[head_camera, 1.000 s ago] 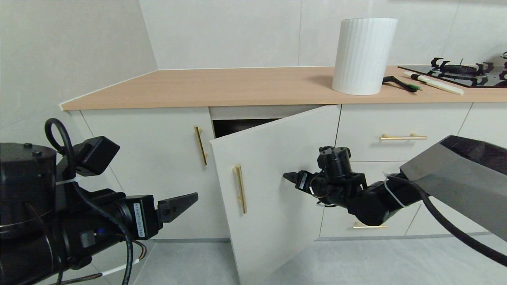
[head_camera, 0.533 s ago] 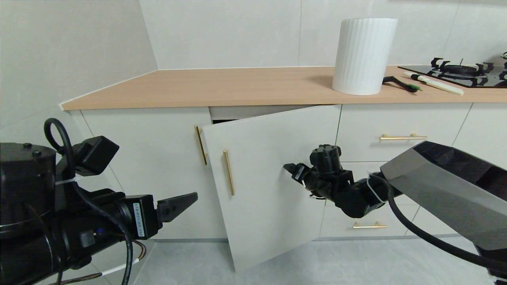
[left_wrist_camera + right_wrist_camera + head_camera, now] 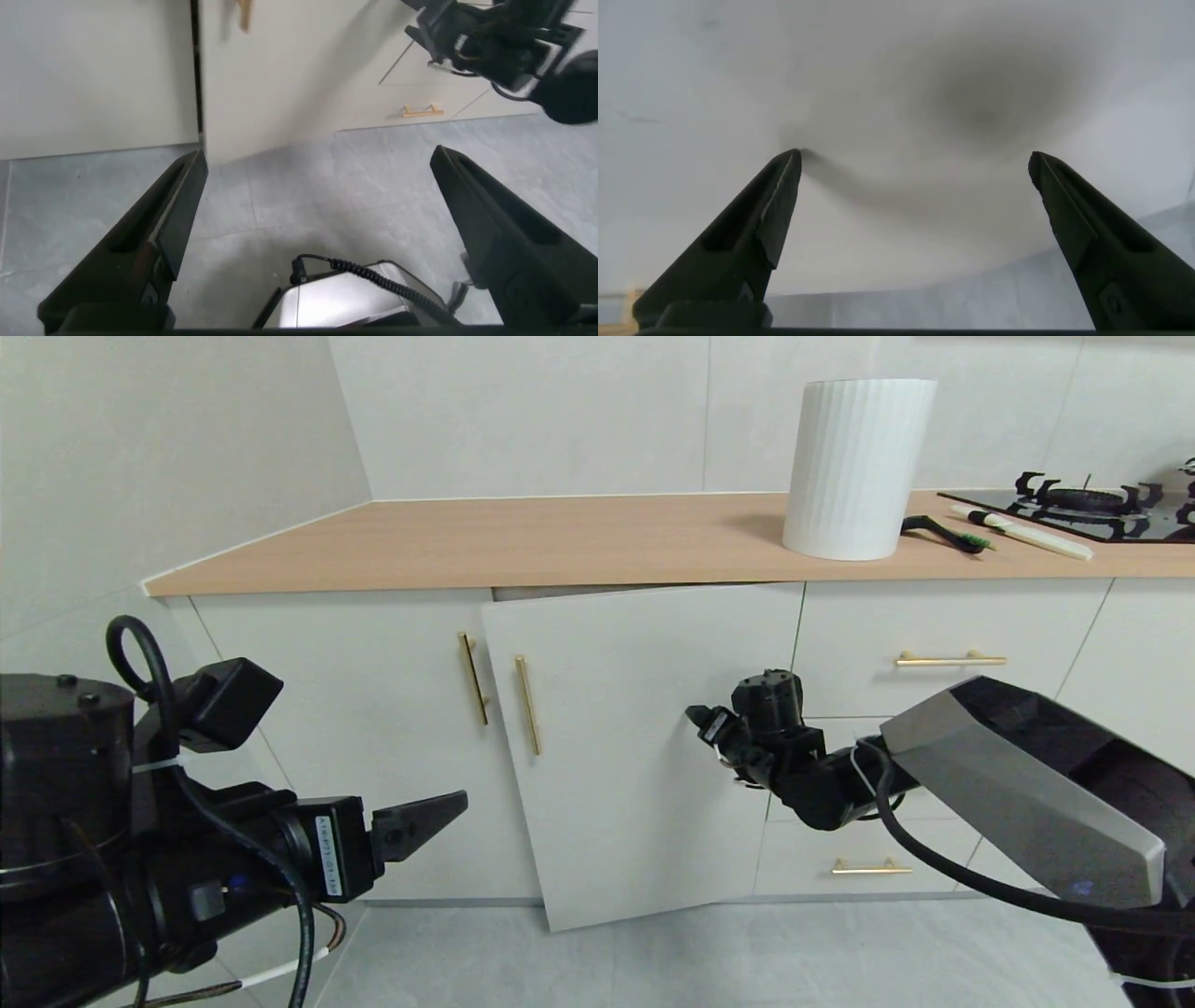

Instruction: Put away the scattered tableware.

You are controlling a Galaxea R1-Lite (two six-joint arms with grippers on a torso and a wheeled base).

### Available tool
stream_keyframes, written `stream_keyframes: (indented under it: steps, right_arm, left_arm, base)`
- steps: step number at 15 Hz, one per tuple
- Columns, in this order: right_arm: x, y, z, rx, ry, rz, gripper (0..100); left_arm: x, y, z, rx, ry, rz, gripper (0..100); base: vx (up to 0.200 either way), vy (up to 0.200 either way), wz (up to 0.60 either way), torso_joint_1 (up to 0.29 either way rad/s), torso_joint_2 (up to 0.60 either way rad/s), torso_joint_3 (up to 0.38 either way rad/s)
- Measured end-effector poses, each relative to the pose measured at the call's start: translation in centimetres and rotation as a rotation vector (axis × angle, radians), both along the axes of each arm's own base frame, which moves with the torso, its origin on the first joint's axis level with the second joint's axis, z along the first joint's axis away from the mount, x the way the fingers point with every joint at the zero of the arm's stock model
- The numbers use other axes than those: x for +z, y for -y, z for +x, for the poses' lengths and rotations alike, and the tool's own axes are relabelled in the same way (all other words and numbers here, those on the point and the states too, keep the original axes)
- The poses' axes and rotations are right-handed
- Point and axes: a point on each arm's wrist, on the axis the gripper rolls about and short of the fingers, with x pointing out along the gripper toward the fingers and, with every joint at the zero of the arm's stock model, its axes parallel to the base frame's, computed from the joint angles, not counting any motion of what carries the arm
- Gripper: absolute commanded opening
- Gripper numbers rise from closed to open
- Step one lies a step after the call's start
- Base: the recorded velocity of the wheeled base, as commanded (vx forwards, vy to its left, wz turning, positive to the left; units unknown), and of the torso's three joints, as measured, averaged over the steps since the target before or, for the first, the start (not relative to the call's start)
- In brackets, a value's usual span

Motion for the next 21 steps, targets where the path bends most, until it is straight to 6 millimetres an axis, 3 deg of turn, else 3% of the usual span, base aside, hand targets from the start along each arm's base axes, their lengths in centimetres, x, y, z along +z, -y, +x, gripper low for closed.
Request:
stream_keyframes:
  steps: [8, 13, 18, 21]
  right_arm:
    - [-1.2, 1.4, 2.1, -0.084, -0.007, -0.024, 100]
    - [-1.2, 1.7, 2.3, -0.092, -0.016, -0.029, 100]
    - [-0.6, 2.0, 0.9, -0.070, -0.041, -0.040, 100]
    - [2.7, 3.2, -2.8, 0.039, -0.034, -0.064, 100]
  left_arm:
    - [0.0, 0.0, 0.0, 0.001, -0.002, -0.001, 100]
    - [-0.1, 0.0, 0.0, 0.001, -0.003, 0.000, 100]
    - [0.0, 0.0, 0.0, 0.000, 0.001, -0.003, 100]
    - [0.7, -0.4, -0.6, -0.002, 0.033, -0.019, 100]
  base:
    - [0.000, 0.000, 0.00, 0.000, 0.00, 0.000]
    - [0.000, 0.000, 0.00, 0.000, 0.00, 0.000]
    - [0.000, 0.000, 0.00, 0.000, 0.00, 0.000]
    - [0.000, 0.000, 0.00, 0.000, 0.00, 0.000]
